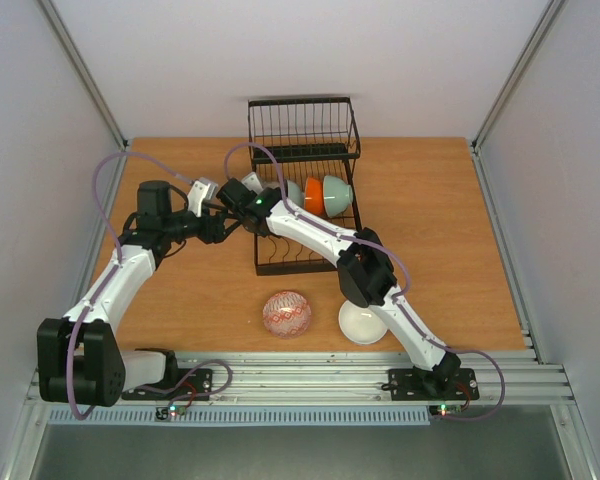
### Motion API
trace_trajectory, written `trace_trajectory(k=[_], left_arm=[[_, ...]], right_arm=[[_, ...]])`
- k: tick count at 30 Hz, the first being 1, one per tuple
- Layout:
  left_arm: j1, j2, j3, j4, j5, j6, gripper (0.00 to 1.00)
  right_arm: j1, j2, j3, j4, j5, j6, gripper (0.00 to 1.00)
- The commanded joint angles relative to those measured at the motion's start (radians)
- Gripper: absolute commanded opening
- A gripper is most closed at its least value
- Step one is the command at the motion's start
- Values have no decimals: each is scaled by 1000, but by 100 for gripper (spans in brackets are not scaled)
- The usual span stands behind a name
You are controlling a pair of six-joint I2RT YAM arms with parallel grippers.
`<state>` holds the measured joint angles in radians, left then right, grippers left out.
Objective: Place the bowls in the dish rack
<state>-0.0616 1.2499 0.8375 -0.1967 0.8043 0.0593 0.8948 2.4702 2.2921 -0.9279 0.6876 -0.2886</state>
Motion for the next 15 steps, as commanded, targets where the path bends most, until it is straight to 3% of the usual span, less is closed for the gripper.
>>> trace_trajectory(k=[1,11,15], left_arm=[[0,1,3,46,32,5,67],[0,4,3,45,36,8,67],[0,4,3,45,38,8,67]], right_arm=[[21,7,-3,94,-43,-10,66],[21,-70,-137,203,-75,-26,90],[21,-116,-195,258,-76,-28,93]])
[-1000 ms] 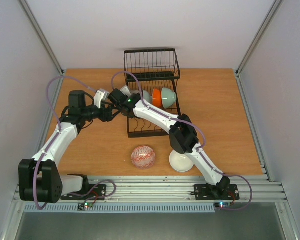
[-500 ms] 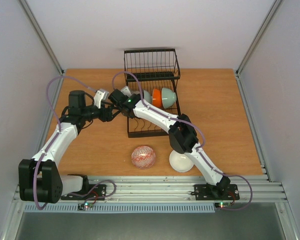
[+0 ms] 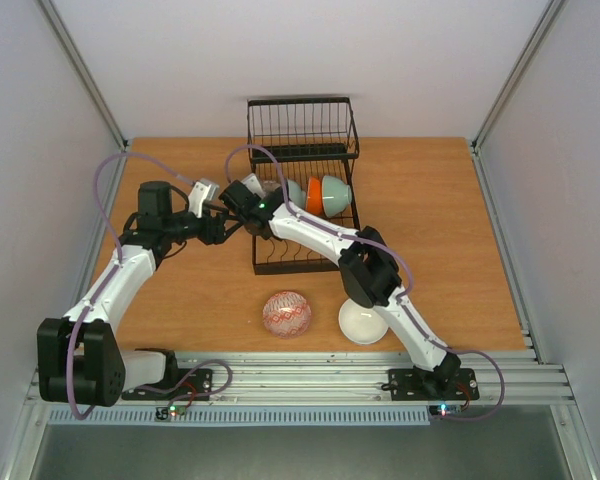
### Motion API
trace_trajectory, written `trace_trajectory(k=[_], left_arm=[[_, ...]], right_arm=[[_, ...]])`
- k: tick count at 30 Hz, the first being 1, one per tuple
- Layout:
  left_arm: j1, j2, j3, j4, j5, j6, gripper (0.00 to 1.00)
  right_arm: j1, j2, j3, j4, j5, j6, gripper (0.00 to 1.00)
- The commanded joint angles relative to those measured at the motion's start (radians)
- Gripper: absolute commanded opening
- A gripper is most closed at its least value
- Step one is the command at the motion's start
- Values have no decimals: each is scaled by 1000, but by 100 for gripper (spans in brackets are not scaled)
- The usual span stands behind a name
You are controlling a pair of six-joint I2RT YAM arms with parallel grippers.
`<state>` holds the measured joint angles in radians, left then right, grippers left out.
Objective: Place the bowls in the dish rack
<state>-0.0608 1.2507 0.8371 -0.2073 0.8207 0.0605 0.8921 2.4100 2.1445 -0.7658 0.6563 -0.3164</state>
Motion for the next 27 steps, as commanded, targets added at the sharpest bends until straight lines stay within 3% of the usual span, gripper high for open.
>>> trace_trajectory(k=[1,8,18,27], left_arm=[[-1,4,3,55,21,7,67],[-1,4,3,54,20,9,67],[-1,9,6,51,24,9,67],[-2,17,25,21,48,13,66]], right_arm=[[24,-64,-56,101,-43,-1,93],[39,-161,-145,179,-45,-33,94],[59,-306,-213,148,-7,-41,94],[65,-604,-493,58,-107,72,86]])
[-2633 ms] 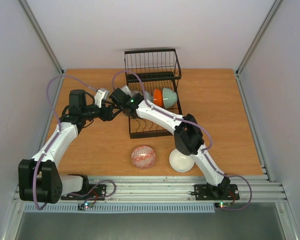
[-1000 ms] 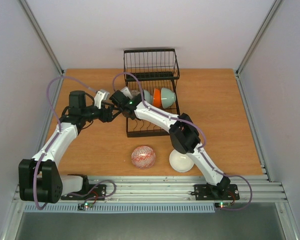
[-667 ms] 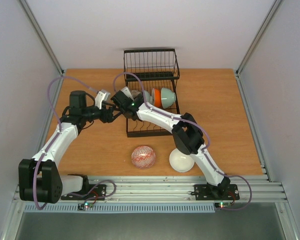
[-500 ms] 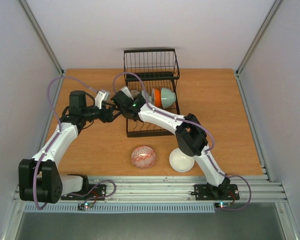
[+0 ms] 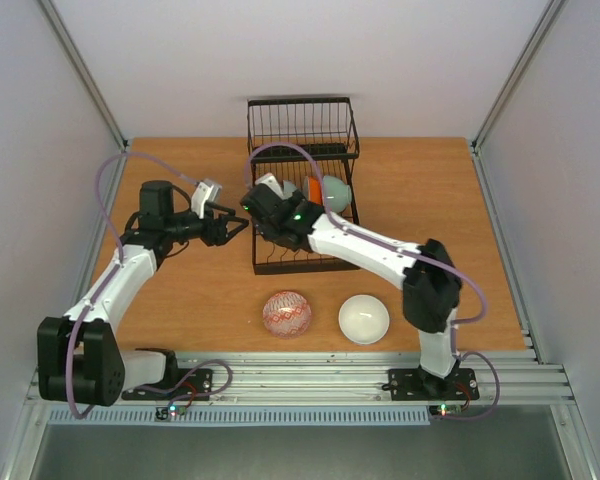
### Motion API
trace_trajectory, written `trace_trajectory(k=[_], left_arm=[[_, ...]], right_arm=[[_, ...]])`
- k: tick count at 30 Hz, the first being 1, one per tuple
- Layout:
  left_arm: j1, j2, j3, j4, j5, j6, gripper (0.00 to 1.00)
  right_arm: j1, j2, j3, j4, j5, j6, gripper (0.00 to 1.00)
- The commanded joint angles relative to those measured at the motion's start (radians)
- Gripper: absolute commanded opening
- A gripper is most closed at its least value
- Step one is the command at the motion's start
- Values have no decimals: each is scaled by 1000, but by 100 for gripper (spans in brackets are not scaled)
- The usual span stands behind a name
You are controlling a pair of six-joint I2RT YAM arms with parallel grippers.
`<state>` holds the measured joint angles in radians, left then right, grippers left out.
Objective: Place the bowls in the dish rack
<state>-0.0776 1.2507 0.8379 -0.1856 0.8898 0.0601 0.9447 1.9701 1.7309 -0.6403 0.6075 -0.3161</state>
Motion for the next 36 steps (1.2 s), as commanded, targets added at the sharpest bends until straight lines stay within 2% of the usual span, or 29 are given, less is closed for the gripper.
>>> trace_trajectory(k=[1,4,8,14,20,24,30,36], left_arm=[[12,22,27,-6,-15,16,65],[-6,45,47,-46,-5,31,65],[-60,72,85,-130,-23,80,64],[-254,126,189,-365,-79,274,61],[-489,244,270,-582,-230,466,59],[-561,334,308,-676,-297,543,54],[-576,303,222,-662,-345,622,48],[-591,238,72,-496,-474,597,50]], right_arm=[[13,-200,-106,-92,-85,88,84],[28,-304,-199,-159,-137,143,79],[45,-448,-361,-220,-178,217,79],[45,-653,-562,-259,-205,297,80],[45,-762,-631,-312,-194,382,81],[44,-805,-671,-294,-206,402,81],[45,-822,-698,-261,-235,422,82],[45,-811,-705,-218,-283,418,82]])
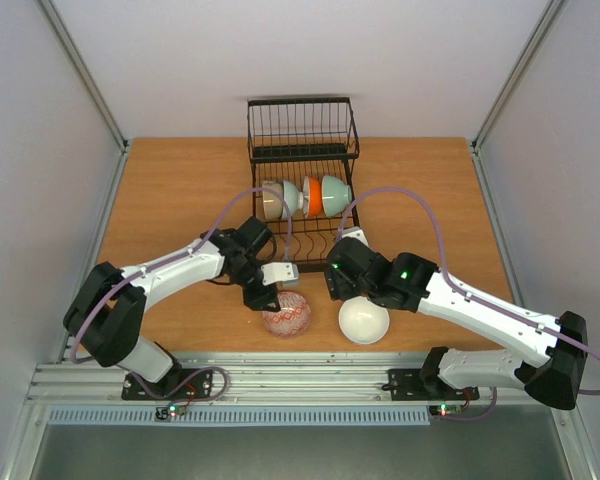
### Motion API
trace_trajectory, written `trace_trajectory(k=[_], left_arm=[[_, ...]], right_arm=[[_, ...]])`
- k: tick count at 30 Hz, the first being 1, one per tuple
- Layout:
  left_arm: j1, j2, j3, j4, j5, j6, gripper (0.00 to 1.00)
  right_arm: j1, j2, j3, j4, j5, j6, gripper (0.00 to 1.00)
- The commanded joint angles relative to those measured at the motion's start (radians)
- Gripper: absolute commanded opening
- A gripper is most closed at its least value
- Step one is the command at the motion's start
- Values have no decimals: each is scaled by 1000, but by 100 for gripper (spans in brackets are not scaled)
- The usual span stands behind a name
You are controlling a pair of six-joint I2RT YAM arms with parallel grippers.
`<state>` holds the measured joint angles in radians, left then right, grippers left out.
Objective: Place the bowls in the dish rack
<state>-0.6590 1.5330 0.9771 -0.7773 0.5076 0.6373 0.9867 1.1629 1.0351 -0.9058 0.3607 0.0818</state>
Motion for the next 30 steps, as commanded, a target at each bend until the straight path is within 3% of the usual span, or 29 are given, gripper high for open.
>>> trace_trajectory(k=[1,13,30], left_arm=[[-9,-46,-73,98,-90,19,50],[-18,-91,-120,210,-146,-28,55],[-26,-20,-81,135,-109,-28,52]], right_arm=[[3,2,-8,51,-37,20,82],[2,12,-22,76,-67,21,82],[3,21,-33,105,-74,15,82]])
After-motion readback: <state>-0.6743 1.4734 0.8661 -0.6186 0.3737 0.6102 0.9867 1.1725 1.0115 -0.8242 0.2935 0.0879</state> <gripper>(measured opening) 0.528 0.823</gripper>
